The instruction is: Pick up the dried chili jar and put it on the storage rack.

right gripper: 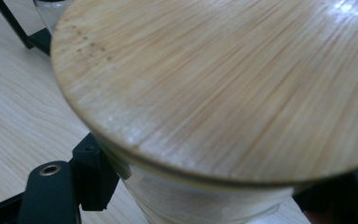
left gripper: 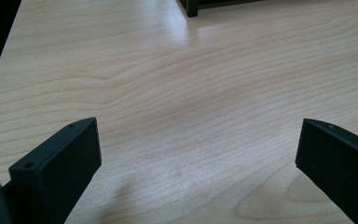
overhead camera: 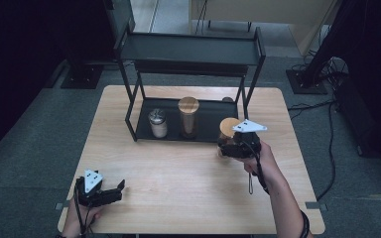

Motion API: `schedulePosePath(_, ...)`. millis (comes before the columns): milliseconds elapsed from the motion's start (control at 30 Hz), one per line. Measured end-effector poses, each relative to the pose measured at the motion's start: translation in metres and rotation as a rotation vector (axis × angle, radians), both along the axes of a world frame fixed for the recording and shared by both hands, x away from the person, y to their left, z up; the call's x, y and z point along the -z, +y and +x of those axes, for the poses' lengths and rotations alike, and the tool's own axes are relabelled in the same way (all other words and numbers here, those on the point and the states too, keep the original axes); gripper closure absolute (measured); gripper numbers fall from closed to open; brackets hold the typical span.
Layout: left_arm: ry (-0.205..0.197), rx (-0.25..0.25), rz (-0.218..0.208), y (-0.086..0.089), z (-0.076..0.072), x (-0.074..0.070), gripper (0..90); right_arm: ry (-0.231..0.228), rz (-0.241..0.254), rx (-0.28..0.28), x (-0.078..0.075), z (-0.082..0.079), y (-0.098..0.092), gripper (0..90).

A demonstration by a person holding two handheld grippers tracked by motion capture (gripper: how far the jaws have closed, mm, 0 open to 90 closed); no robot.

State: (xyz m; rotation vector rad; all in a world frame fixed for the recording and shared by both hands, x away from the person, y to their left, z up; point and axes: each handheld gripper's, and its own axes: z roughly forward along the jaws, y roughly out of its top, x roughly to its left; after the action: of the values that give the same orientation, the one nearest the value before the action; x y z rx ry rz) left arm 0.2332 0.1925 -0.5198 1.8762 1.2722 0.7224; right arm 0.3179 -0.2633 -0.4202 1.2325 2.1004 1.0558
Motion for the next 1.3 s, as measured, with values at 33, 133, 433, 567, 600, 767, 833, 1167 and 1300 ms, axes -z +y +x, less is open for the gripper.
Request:
schedulePosePath(33, 0.000, 0.000, 0.000, 0.000, 0.000, 0.000, 0.4, 0.001, 0.001, 0.002, -0.001, 0.001, 0.001, 24.6)
schedulePosePath(133, 0.000, 0.000, -0.002, 0.000, 0.000, 0.000, 0.4, 0.003, -0.001, 0.000, -0.002, 0.007, 0.006, 24.6)
schedulePosePath(433, -0.002, 0.001, -0.006, 0.001, 0.000, 0.000, 0.4, 0.020, -0.006, 0.011, 0.000, 0.023, 0.022, 24.6)
schedulePosePath(567, -0.003, 0.002, -0.006, 0.001, 0.000, 0.000, 0.3, 0.021, -0.010, 0.009, 0.000, 0.031, 0.028, 24.6)
schedulePosePath(600, -0.003, 0.002, -0.006, 0.001, 0.000, 0.000, 0.4, 0.023, -0.008, 0.015, 0.000, 0.032, 0.030, 24.6)
schedulePosePath(767, -0.003, 0.004, -0.007, 0.001, -0.001, 0.000, 0.4, 0.023, -0.006, 0.030, 0.000, 0.041, 0.034, 24.6)
schedulePosePath(833, -0.003, 0.002, -0.006, 0.001, -0.001, 0.000, 0.4, 0.025, -0.003, 0.038, 0.000, 0.045, 0.035, 24.6)
schedulePosePath(1167, -0.005, 0.002, -0.010, 0.001, -0.001, 0.000, 0.4, 0.037, -0.017, 0.084, 0.005, 0.066, 0.037, 24.6)
schedulePosePath(1300, -0.005, 0.000, -0.012, 0.001, -0.001, 0.000, 0.4, 0.034, -0.022, 0.100, 0.008, 0.073, 0.038, 24.6)
